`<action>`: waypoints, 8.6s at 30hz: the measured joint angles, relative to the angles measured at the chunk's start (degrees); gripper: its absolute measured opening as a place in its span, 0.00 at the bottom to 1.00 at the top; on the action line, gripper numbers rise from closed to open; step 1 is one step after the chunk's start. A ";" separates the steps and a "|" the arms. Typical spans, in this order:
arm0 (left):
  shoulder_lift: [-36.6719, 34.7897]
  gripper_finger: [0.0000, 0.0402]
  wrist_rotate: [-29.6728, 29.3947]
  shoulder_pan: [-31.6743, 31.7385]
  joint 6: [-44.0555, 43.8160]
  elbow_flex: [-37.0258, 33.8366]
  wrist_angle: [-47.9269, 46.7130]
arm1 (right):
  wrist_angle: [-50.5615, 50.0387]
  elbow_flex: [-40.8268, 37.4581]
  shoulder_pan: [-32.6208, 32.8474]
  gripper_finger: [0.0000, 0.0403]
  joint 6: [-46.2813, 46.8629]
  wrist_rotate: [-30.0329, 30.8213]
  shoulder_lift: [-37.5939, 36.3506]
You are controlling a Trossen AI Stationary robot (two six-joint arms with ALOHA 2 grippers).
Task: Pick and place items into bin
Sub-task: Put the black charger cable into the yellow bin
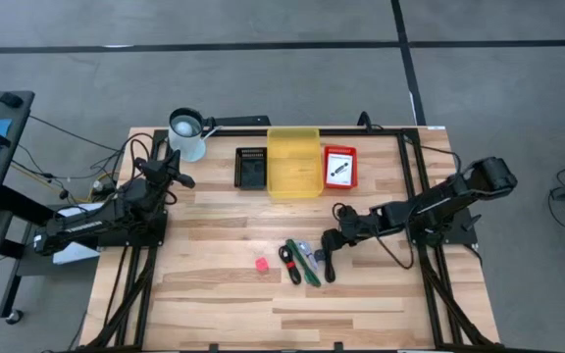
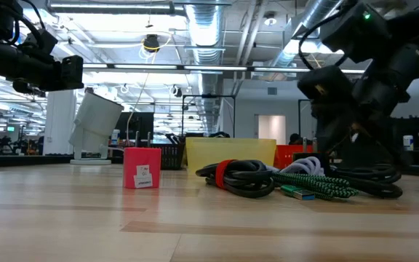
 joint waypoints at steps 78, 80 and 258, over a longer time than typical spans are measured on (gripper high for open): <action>-0.01 0.00 -0.11 0.00 0.00 0.00 -0.02 | 27.25 15.61 -39.20 0.12 -55.21 -1.43 2.37; -0.01 0.00 -0.13 -0.02 -0.02 0.00 -0.02 | 28.09 16.51 -39.17 0.13 -55.23 -1.43 4.63; 99.03 0.35 59.35 -22.65 50.34 74.15 -34.90 | 2.18 -9.77 -2.23 0.59 -48.26 68.80 -14.05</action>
